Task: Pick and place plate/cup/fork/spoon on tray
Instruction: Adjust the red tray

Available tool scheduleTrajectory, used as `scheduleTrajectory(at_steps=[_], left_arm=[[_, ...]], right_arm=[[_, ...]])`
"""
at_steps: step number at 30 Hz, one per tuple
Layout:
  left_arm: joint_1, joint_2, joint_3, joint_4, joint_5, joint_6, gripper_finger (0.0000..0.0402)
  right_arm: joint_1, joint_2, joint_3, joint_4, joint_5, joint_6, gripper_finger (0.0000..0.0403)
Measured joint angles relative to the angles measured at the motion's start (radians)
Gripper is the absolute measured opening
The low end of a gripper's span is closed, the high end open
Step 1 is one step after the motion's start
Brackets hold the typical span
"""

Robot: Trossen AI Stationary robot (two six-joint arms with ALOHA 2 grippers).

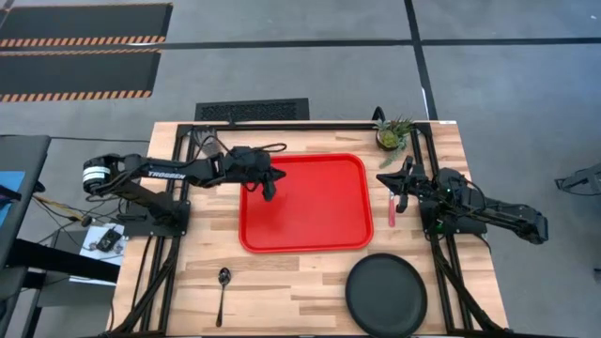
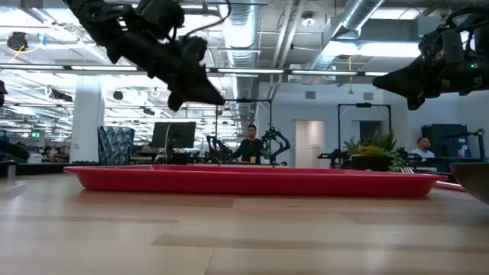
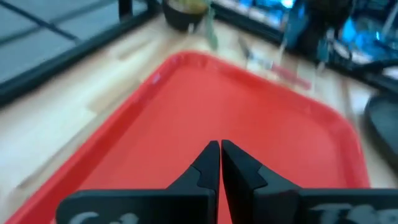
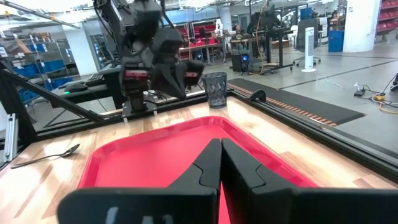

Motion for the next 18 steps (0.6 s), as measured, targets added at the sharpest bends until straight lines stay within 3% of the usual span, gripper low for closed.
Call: scheduleTrajectory(at_steps=[6, 12, 16, 18], left_arm=[[-0.105, 0.021, 0.001, 0.035, -0.259, -0.024, 0.0006], [-0.133, 0.021, 0.000, 0.019, -0.178, -0.088, 0.0011], [-0.105, 0.021, 0.000, 0.046, -0.094, -0.251, 0.0009], [-0.101, 0.021, 0.000, 0.052, -0.095, -0.261, 0.0003]], right_arm=[[0.000, 0.000, 0.000, 0.000, 0.000, 0.000, 0.0033], [0.000, 0.000, 0.000, 0.000, 0.000, 0.000, 0.0033], [0.000, 0.000, 0.000, 0.000, 0.000, 0.000, 0.0033], [0.000, 0.000, 0.000, 0.000, 0.000, 0.000, 0.0033]])
